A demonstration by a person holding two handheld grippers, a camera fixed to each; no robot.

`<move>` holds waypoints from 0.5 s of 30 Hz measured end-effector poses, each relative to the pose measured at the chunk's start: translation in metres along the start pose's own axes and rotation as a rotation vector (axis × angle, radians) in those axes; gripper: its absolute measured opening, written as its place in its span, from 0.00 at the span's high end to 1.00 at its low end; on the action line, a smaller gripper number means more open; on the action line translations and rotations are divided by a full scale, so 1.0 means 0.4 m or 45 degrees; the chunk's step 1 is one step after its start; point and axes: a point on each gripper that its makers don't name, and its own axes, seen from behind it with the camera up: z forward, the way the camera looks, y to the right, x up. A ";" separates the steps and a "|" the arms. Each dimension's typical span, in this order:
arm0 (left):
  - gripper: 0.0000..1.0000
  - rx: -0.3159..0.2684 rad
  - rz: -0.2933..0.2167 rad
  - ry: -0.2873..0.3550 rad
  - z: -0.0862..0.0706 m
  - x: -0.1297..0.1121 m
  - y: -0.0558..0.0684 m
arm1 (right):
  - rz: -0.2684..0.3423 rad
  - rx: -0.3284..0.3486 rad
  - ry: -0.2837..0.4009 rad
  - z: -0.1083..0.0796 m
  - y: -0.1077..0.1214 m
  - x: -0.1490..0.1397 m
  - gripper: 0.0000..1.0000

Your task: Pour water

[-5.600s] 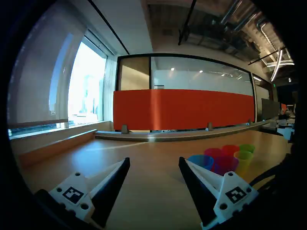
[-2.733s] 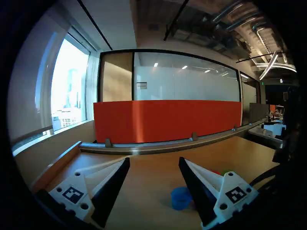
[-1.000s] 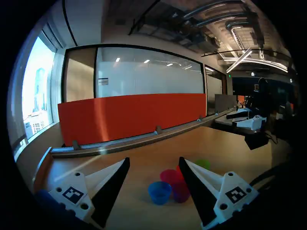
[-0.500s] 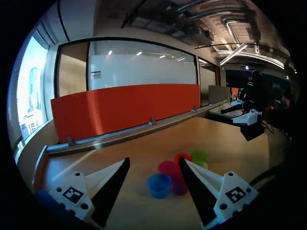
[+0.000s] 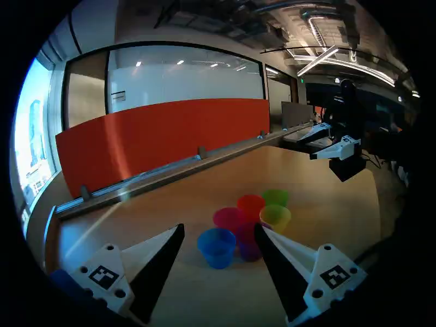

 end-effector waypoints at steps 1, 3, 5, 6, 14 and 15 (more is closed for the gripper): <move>0.06 -0.002 -0.005 -0.005 0.004 -0.006 -0.002 | -0.006 0.000 -0.004 0.004 0.000 -0.006 0.00; 0.06 -0.007 -0.016 -0.016 0.013 -0.018 -0.005 | -0.016 0.003 -0.013 0.012 0.000 -0.018 0.00; 0.06 -0.012 -0.026 -0.024 0.020 -0.029 -0.008 | -0.017 0.011 -0.025 0.019 -0.003 -0.032 0.00; 0.06 -0.015 -0.029 -0.029 0.024 -0.034 -0.008 | -0.016 0.016 -0.031 0.023 -0.004 -0.038 0.00; 0.06 -0.047 -0.023 -0.083 0.055 -0.083 -0.005 | -0.005 0.051 -0.068 0.054 -0.014 -0.079 0.00; 0.06 -0.052 -0.020 -0.092 0.059 -0.091 -0.003 | -0.004 0.055 -0.074 0.058 -0.016 -0.085 0.00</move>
